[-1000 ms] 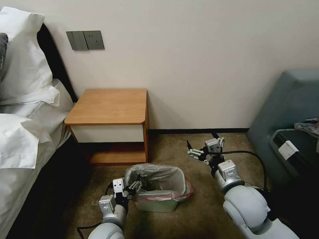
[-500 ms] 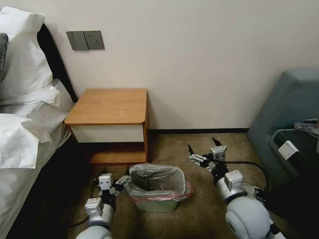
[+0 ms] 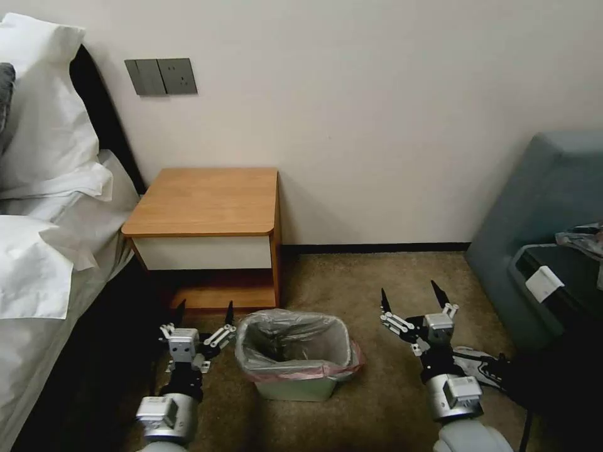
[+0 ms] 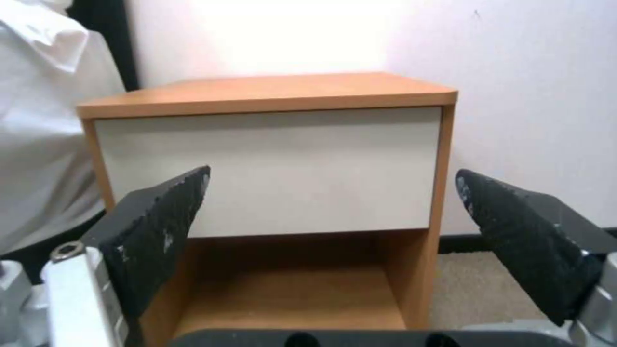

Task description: Pick up the garbage bag from the table and place it over the trash can.

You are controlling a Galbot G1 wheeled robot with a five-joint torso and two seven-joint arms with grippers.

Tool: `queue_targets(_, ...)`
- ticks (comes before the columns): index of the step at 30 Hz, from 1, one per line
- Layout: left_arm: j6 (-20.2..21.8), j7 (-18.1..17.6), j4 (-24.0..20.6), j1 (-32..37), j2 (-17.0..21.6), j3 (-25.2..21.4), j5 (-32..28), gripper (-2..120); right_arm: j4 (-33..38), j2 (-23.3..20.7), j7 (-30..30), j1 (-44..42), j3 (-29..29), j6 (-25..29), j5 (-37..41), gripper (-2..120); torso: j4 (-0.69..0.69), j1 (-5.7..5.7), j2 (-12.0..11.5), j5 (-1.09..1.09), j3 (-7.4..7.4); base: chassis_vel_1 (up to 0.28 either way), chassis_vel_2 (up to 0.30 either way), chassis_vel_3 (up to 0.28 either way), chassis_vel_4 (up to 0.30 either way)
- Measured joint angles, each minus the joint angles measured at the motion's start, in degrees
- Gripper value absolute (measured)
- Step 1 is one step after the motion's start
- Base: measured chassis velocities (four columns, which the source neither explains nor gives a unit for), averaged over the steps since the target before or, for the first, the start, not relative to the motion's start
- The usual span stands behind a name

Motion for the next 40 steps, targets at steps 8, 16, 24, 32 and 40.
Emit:
queue_targets(8, -0.2, 1.7, -0.2, 2.5, -1.9, -3.5, -1.1, 100, 0.2, 2.2, -2.5, -1.6, 2.2, 0.7, 0.2, 100, 0.00, 0.00, 0.0, 0.01, 0.00, 0.000, 0.000, 0.000, 0.000)
queue_targets(16, 0.2, 0.3, -2.0, 5.9, -2.7, -4.3, -2.3, 100, 2.0, 3.7, -4.6, -7.0, 3.8, 2.9, 0.7, 100, 0.00, 0.00, 0.0, 0.01, 0.00, 0.000, 0.000, 0.000, 0.000)
queue_targets(24, 0.4, 0.1, -2.1, 5.9, -2.7, -4.3, -2.4, 100, 2.0, 3.7, -4.6, -7.0, 3.8, 3.0, 0.7, 100, 0.00, 0.00, 0.0, 0.01, 0.00, 0.000, 0.000, 0.000, 0.000)
queue_targets(32, 0.4, 0.0, -2.1, 5.8, -2.7, -4.2, -2.4, 100, 2.0, 3.6, -4.6, -6.9, 3.8, 2.9, 0.8, 100, 0.00, 0.00, 0.0, 0.01, 0.00, 0.000, 0.000, 0.000, 0.000)
queue_targets(40, 0.5, 0.0, -2.0, 5.8, -2.7, -4.2, -2.4, 100, 2.0, 3.6, -4.6, -6.8, 3.8, 2.8, 0.8, 100, 0.00, 0.00, 0.0, 0.01, 0.00, 0.000, 0.000, 0.000, 0.000)
